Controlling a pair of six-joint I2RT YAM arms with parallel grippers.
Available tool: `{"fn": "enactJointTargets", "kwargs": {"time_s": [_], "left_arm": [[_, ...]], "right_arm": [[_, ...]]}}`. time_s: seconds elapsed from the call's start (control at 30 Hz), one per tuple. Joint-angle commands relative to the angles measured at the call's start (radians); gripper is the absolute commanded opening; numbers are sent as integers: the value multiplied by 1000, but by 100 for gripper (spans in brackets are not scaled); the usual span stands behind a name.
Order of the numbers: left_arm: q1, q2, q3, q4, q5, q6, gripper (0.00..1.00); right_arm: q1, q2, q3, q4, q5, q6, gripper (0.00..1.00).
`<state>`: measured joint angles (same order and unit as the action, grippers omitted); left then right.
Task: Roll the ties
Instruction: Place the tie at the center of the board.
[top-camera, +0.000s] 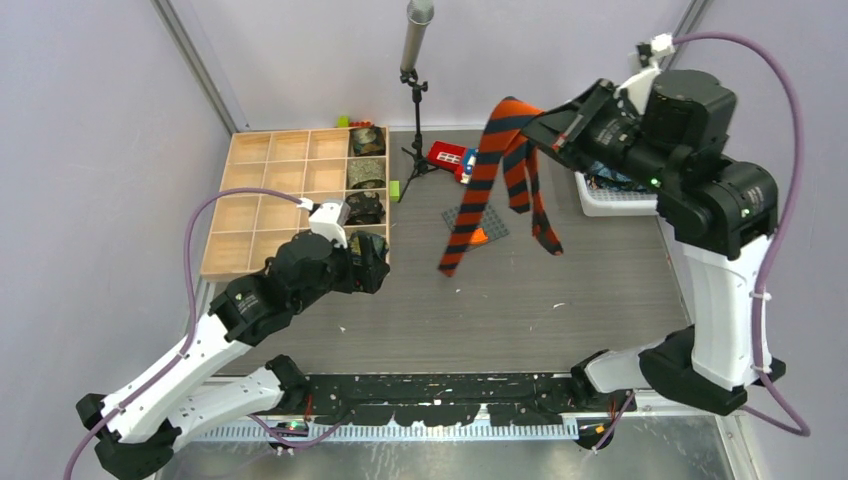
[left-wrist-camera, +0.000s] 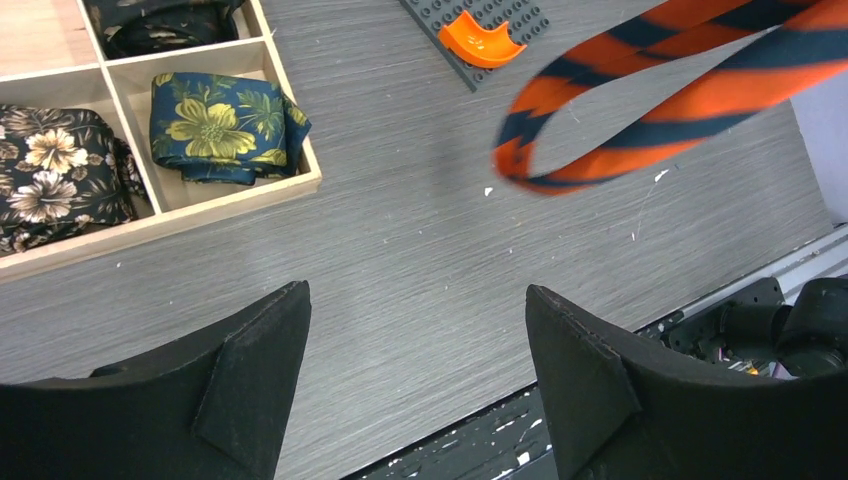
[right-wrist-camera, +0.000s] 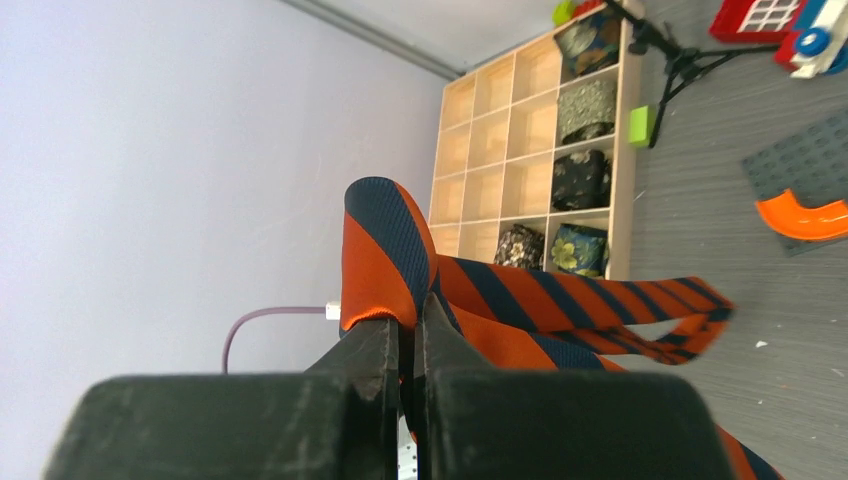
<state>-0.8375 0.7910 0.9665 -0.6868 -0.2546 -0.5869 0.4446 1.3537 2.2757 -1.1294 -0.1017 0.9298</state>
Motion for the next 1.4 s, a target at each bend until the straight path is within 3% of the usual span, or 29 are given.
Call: {"fn": "enactJointTargets", "kwargs": {"time_s": [0.0,0.17,0.33,0.4,0.57,0.73,0.87,1.0,1.37], "left_arm": [[-5,-13,-3,-39,-34,-22,80],[-5,-6,19,-118,-69,-7,80],[-5,38,30,-166,-65,8,80],[-5,65,26,-175,-52,9,80],[-8,158,0,-163,-29,15,79],[-27,266,-21,-135,-91,7,77],[-29,321,-40,-124,-179,-84,74],[-26,339,-112,-11,-165,-154,70],[225,342,-335,388,159,-215,62]], "right_arm": [[94,26,3,-41,191,31,0],[90,-158,-523,20,421,-33,0],[-12,-214,-1004,75,385,-82,0],[-56,-222,-1102,98,389,-111,0],[-125,-212,-1173,105,448,-213,0],[-145,-177,-1180,110,469,-282,0],[-147,-159,-1196,121,489,-313,0],[-147,-159,-1224,153,481,-341,0],[-148,-138,-1311,238,464,-417,0]]}}
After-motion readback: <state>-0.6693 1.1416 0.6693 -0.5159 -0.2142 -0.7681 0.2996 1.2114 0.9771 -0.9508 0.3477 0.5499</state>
